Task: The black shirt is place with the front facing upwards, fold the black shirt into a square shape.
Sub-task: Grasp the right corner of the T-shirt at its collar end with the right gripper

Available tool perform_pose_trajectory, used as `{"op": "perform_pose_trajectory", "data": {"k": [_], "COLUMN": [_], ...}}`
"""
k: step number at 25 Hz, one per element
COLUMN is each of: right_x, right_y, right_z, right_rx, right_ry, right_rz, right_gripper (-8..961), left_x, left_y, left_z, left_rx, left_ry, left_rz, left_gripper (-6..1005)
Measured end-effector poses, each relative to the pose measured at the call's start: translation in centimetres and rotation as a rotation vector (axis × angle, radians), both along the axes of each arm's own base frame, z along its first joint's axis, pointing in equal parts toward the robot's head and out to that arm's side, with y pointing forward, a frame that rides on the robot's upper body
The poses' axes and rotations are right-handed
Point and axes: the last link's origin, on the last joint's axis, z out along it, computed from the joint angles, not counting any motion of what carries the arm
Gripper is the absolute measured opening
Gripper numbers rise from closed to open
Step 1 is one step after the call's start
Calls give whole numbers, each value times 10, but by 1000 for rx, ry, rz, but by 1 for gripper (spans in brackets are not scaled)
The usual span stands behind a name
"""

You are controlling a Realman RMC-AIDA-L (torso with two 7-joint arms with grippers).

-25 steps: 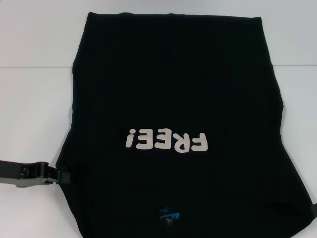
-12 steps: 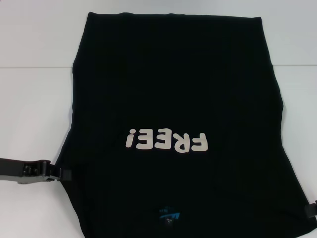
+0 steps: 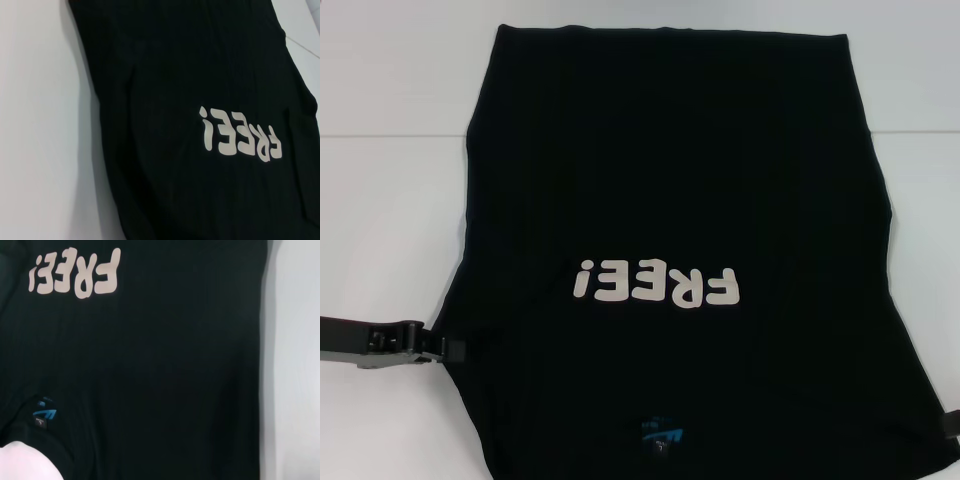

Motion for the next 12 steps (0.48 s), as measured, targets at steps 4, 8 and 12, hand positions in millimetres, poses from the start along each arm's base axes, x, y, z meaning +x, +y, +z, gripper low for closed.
{"op": "perform_pose_trajectory", "data": {"k": [4, 8, 12], "right_x": [-3, -5, -7], "right_y": [2, 3, 4], "right_z": [-3, -5, -8], "right_rx": [-7, -10, -18], "right_ry": [2, 4, 11], "right_rz": [9, 14, 15], "right_gripper": [945, 941, 937], "left_x": [0, 0, 1], "left_y": [1, 1, 1], "left_z": [0, 0, 0], "left_rx": [2, 2, 3], "left_ry": [2, 2, 2], "left_rz": [0, -1, -2], "left_gripper": [33, 33, 33]}}
